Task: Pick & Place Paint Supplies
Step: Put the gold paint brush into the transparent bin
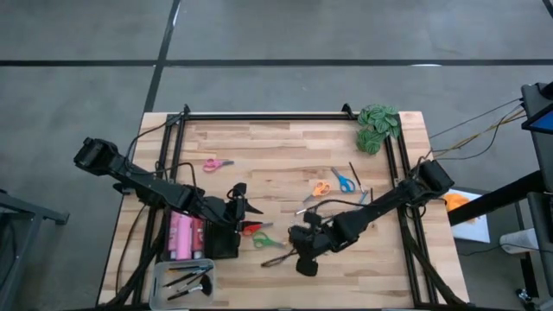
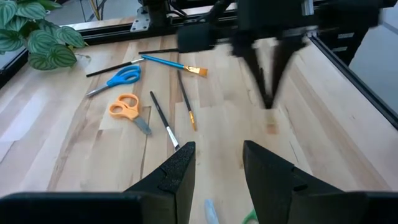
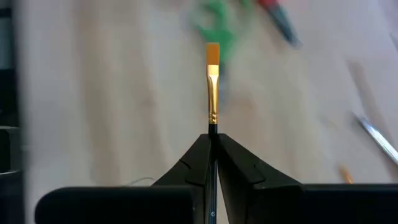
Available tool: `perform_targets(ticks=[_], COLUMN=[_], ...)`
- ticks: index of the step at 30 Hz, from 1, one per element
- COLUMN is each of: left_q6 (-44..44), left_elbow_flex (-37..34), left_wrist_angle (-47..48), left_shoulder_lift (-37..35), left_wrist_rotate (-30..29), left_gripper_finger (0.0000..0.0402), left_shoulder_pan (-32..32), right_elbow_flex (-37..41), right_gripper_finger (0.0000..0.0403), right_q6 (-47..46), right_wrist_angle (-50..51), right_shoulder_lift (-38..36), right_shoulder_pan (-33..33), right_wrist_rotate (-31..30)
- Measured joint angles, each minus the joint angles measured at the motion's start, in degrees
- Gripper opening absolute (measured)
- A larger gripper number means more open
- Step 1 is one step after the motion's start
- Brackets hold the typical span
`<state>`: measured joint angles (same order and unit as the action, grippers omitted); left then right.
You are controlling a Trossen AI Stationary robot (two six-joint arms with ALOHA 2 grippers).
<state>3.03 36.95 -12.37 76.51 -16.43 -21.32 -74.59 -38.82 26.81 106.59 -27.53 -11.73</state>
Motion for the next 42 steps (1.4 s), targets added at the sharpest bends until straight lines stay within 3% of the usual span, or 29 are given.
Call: perform_targets(ticks=[4, 9, 22, 25, 31, 42], left_q6=[-0.2, -0.2, 0.5, 0.5, 2.7, 4.8], left_elbow_flex=[0.0, 0.0, 0.0, 0.0, -0.5, -0.7], left_wrist_angle=[0.9, 4.6, 11.5, 12.2, 13.6, 17.3], left_shoulder_lift=[-1.9, -8.0, -27.5, -29.5, -30.7, -30.6], left_wrist_rotate=[0.1, 0.1, 0.0, 0.0, 0.0, 0.0], left_gripper_finger=[0.0134, 0.0134, 0.0134, 0.0134, 0.0134, 0.0134], left_shoulder_pan=[0.0, -0.1, -0.2, -0.2, -0.3, -0.3], right_elbow_flex=[-0.1, -0.1, -1.9, -4.7, -12.4, -30.4], right_gripper_finger=[0.0019, 0.0019, 0.0019, 0.0019, 0.0019, 0.0019], right_q6=[6.3, 7.4, 12.9, 15.2, 16.3, 20.2], right_wrist_angle=[-8.6, -13.9, -19.3, -19.7, -17.9, -5.1], right_shoulder_lift=[0.0, 0.1, 1.9, 4.9, 11.6, 22.1], right_shoulder_pan=[-1.1, -1.1, -0.9, -0.6, 1.7, 3.1], right_wrist_rotate=[0.3, 0.2, 0.3, 1.0, 10.4, 11.8])
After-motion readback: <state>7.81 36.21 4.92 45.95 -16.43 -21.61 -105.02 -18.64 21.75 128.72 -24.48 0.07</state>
